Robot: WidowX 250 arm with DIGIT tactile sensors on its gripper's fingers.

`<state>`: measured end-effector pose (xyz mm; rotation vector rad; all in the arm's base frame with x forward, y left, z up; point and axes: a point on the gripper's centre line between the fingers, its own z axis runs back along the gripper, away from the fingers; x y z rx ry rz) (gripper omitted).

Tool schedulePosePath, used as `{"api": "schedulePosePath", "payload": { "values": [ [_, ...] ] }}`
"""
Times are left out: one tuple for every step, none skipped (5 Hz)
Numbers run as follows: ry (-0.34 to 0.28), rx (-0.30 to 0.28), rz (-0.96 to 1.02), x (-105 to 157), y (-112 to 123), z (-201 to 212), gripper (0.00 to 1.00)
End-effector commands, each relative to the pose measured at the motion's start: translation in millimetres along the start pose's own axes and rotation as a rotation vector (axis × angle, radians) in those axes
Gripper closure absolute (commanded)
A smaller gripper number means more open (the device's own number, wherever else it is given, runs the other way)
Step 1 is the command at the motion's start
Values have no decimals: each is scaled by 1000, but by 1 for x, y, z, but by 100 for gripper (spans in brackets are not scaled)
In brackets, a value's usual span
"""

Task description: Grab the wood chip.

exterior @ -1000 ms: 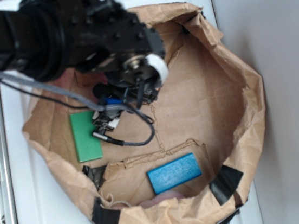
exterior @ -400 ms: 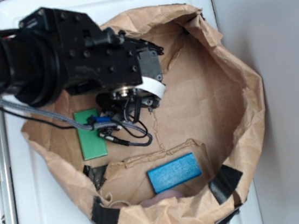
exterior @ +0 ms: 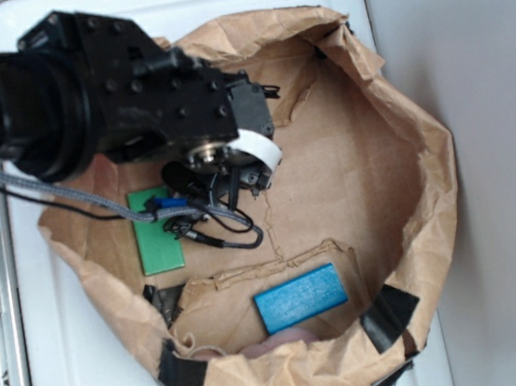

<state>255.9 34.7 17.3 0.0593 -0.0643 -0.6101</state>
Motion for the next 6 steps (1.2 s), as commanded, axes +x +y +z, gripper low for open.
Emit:
{"api": "schedulePosePath", "payload": {
  "values": [
    [-18,-56,-44,12,3,57,100],
    [-15,-117,-56,14,4,83,100],
    [-17,-154,-56,14,7,99,100],
    [-22,-198,-40,17,12,120,100],
    [-70,-178,-25,19,11,127,100],
    [-65,24,-14,22,2,112,0]
  ]
}}
